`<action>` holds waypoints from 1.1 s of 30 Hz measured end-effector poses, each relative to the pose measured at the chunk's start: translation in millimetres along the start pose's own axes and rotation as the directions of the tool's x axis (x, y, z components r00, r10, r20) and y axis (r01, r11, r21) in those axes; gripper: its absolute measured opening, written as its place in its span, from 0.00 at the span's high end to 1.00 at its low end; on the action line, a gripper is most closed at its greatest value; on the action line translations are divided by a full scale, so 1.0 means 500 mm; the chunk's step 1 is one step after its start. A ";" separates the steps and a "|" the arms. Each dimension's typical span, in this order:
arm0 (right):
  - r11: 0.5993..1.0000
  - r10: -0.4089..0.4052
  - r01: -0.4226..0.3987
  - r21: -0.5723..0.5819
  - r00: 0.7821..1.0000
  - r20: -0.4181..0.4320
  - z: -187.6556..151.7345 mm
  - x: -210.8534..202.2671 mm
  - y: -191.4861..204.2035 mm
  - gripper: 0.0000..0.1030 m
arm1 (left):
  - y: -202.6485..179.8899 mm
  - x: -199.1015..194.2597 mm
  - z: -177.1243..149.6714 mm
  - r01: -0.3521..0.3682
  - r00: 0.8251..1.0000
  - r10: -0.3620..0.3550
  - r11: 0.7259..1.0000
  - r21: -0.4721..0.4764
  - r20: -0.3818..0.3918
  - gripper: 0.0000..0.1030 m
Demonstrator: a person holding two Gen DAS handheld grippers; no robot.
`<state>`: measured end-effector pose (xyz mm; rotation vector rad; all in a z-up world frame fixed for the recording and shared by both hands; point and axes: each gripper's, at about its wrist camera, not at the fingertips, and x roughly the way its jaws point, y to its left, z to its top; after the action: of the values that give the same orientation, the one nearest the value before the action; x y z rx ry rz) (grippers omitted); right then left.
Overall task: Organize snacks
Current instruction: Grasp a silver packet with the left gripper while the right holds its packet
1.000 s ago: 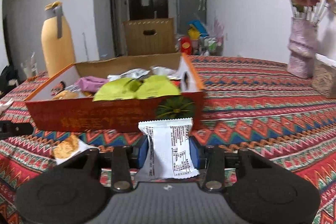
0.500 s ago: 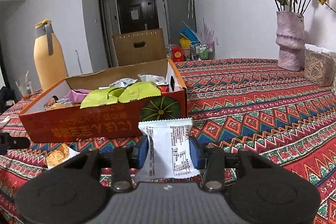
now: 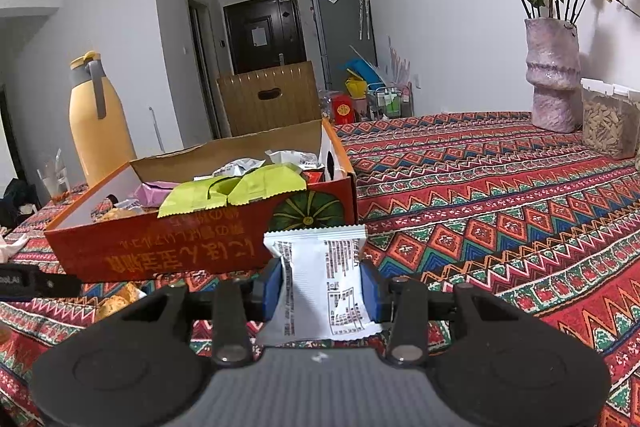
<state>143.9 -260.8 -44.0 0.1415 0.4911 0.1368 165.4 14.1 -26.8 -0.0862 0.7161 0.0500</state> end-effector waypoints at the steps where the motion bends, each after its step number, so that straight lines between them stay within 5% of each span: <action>1: 1.000 0.000 0.000 0.004 1.000 0.001 0.000 0.000 -0.002 0.61 | -0.014 0.002 0.001 0.007 1.000 -0.007 1.000 0.019 -0.006 0.00; 11: 1.000 0.020 -0.021 0.024 1.000 0.010 0.000 -0.004 -0.009 0.61 | -0.114 0.034 -0.009 0.083 0.996 -0.076 0.987 0.134 -0.055 0.00; 24: 0.999 0.035 -0.035 0.019 0.999 0.002 -0.001 -0.002 -0.006 0.61 | -0.139 0.072 -0.029 0.088 0.993 -0.074 0.981 0.171 -0.086 0.00; 30: 0.999 0.036 -0.036 0.016 0.999 0.001 -0.003 -0.003 -0.005 0.61 | -0.139 0.055 -0.030 0.081 0.996 -0.072 0.981 0.179 -0.056 0.30; 33: 0.999 0.038 -0.038 0.010 0.999 0.002 -0.004 -0.003 -0.001 0.61 | -0.137 0.043 -0.032 0.079 0.996 -0.073 0.980 0.181 -0.043 0.54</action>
<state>141.8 -261.1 -45.1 0.1605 0.4872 0.1710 176.1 -55.3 -48.6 0.0612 0.7500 -0.0907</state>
